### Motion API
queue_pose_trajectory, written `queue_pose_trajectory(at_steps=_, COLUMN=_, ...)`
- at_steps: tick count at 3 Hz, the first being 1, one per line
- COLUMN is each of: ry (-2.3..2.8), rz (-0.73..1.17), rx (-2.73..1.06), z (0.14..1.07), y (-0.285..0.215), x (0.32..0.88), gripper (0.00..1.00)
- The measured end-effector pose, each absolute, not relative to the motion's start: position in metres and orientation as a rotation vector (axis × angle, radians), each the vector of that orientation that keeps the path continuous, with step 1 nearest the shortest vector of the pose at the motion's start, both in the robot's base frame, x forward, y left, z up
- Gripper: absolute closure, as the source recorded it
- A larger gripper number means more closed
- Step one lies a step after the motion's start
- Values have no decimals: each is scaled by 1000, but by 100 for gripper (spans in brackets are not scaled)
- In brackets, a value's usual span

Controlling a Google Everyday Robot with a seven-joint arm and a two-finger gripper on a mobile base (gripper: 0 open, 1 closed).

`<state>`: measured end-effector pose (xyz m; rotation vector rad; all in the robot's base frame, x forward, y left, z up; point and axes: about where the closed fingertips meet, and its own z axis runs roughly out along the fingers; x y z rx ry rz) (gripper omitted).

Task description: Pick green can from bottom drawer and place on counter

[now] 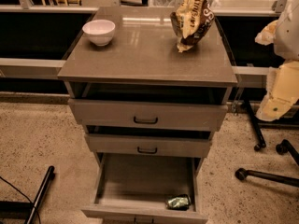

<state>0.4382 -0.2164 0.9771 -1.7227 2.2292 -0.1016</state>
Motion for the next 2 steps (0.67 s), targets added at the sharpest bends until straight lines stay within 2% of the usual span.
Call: queue_pose_trajectory(at_steps=2, ry=2245, rz=-96, rx=-1766, z=960, y=-212, x=445, gripper=0)
